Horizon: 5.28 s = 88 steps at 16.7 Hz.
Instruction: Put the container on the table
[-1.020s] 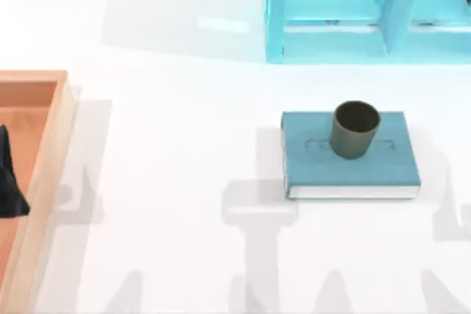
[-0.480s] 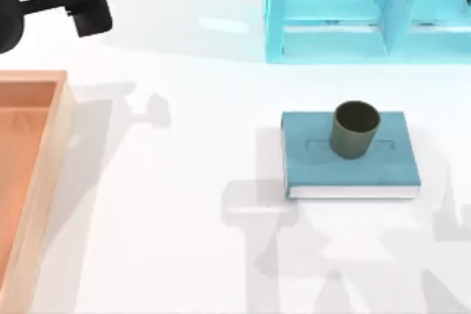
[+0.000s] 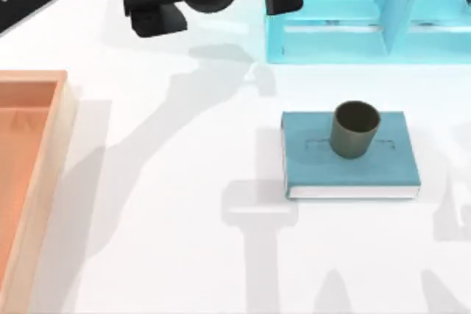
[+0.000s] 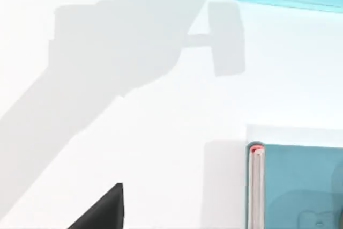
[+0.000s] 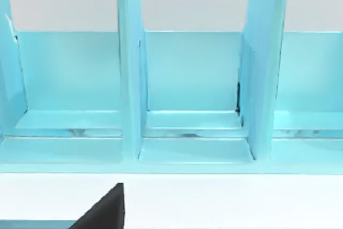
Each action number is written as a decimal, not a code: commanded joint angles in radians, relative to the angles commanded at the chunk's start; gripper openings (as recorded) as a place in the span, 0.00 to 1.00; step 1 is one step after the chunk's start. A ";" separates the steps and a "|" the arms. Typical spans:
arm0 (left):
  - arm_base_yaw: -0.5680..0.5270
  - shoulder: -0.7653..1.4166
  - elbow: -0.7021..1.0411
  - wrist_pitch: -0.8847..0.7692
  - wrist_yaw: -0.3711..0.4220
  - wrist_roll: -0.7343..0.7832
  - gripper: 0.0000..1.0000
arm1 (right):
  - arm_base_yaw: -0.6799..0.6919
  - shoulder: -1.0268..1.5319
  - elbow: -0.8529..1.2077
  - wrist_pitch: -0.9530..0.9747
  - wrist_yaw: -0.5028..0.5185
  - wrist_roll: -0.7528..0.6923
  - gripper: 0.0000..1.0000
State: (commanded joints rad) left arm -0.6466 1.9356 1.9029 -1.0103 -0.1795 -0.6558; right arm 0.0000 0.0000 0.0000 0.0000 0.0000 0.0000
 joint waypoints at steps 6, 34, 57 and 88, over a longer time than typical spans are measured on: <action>-0.194 0.355 0.441 -0.287 -0.072 -0.149 1.00 | 0.000 0.000 0.000 0.000 0.000 0.000 1.00; -0.264 0.570 0.396 -0.094 -0.121 -0.175 1.00 | 0.000 0.000 0.000 0.000 0.000 0.000 1.00; -0.267 0.566 0.398 -0.095 -0.121 -0.175 0.00 | 0.000 0.000 0.000 0.000 0.000 0.000 1.00; -0.025 0.097 -0.080 -0.279 0.073 0.026 0.00 | 0.000 0.000 0.000 0.000 0.000 0.000 1.00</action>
State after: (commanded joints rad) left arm -0.6718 2.0330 1.8228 -1.2889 -0.1069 -0.6301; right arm 0.0000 0.0000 0.0000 0.0000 0.0000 0.0000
